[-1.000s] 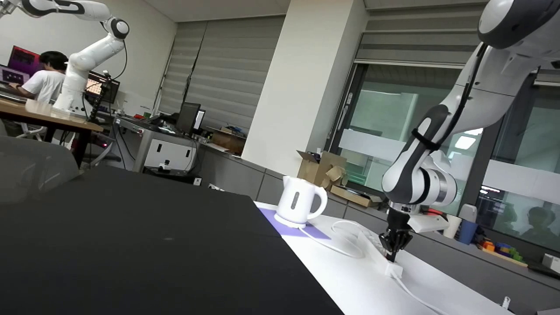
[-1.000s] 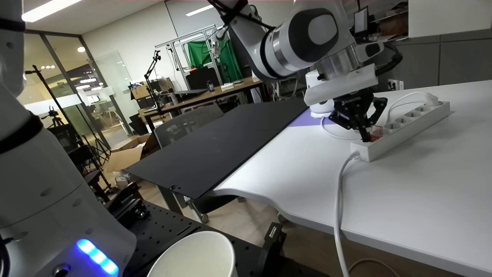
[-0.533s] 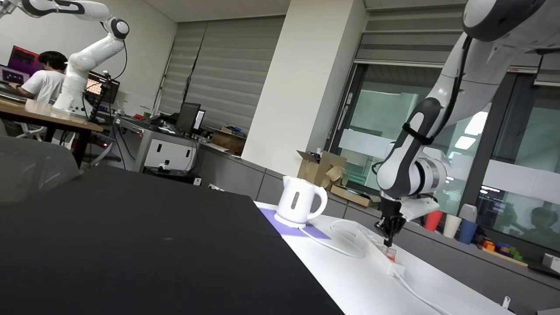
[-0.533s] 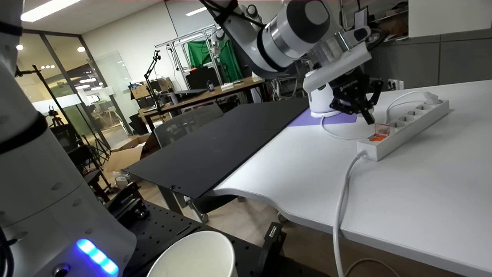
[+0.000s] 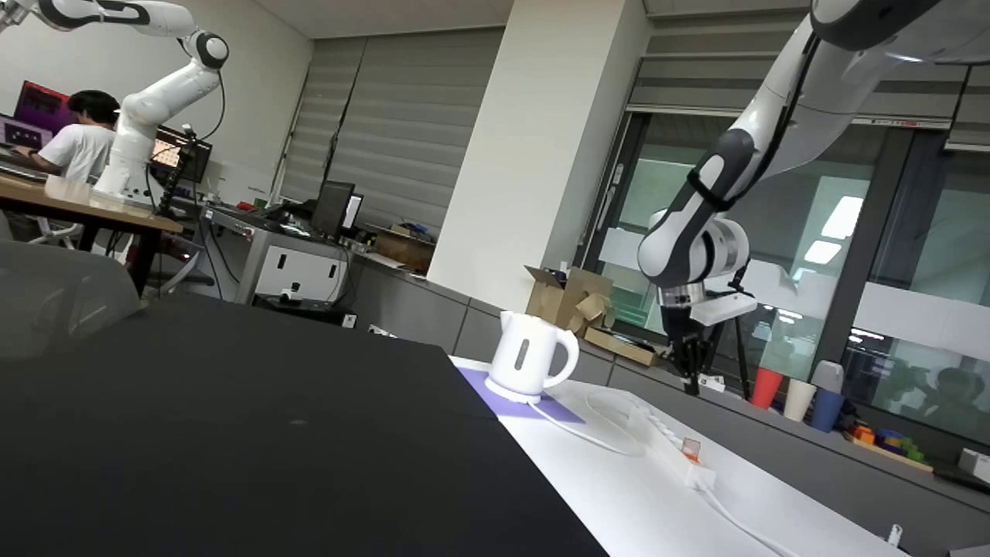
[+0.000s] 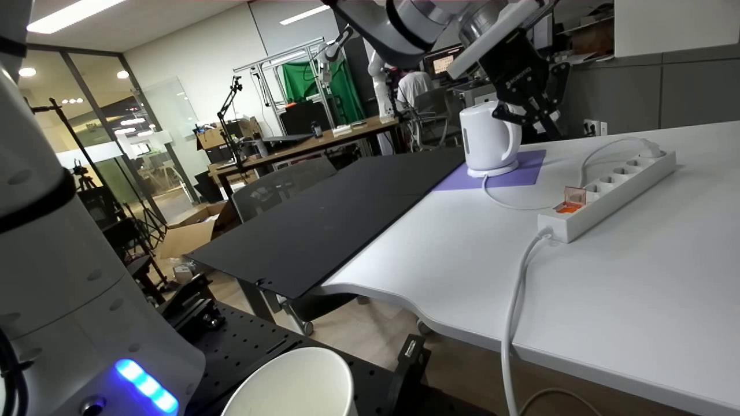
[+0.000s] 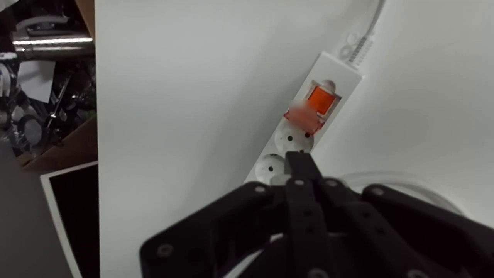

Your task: Turn off the main switch on the adapter

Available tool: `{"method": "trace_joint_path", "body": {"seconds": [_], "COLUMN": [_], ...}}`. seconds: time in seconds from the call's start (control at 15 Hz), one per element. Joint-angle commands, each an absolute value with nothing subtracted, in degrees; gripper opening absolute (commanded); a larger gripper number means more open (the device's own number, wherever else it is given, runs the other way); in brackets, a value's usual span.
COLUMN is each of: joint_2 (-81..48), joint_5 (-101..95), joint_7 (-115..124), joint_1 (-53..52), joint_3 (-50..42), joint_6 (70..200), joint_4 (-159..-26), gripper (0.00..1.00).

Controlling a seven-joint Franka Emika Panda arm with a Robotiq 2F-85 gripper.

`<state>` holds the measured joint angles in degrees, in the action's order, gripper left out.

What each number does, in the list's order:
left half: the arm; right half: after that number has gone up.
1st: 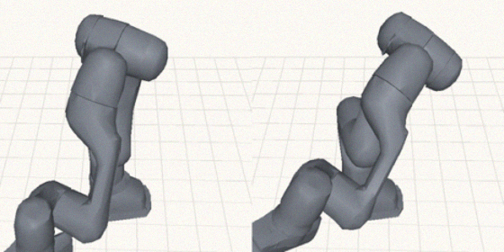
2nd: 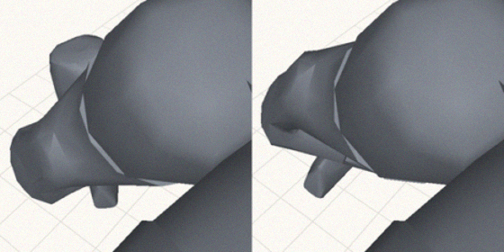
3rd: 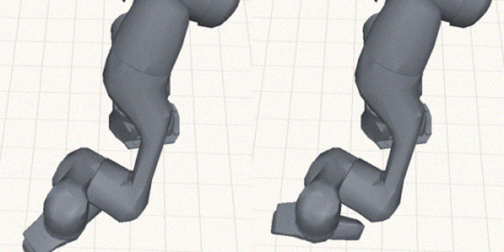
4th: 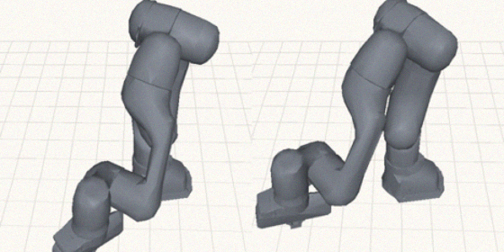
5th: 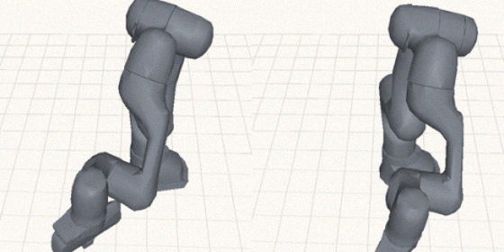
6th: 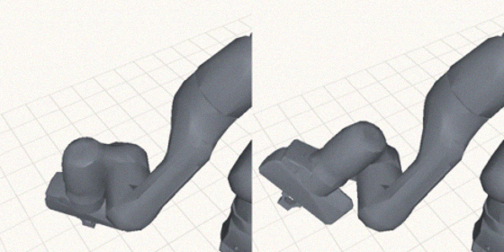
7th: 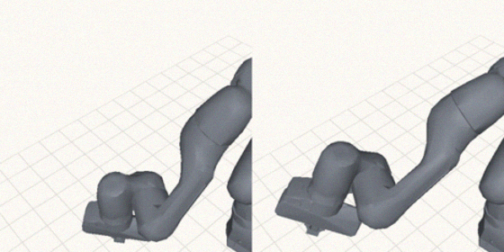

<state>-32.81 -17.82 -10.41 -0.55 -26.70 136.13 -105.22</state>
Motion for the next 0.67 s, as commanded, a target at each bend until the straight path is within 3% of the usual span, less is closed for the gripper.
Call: {"method": "trace_joint_path", "body": {"seconds": [0.0,0.47,0.53,0.6], "joint_2": [-33.24,-34.62,-34.77,-34.8], "joint_5": [-10.05,-8.02,-7.98,-7.91], "joint_7": [-16.69,-15.62,-15.45,-14.93], "joint_1": [-0.33,10.91,11.82,12.59], "joint_3": [-26.49,-14.13,-13.11,-12.35], "joint_6": [120.14,98.36,97.74,98.4], "joint_4": [-97.52,-79.85,-78.35,-77.33], "gripper": [0.0,0.0,0.26,0.27]}}
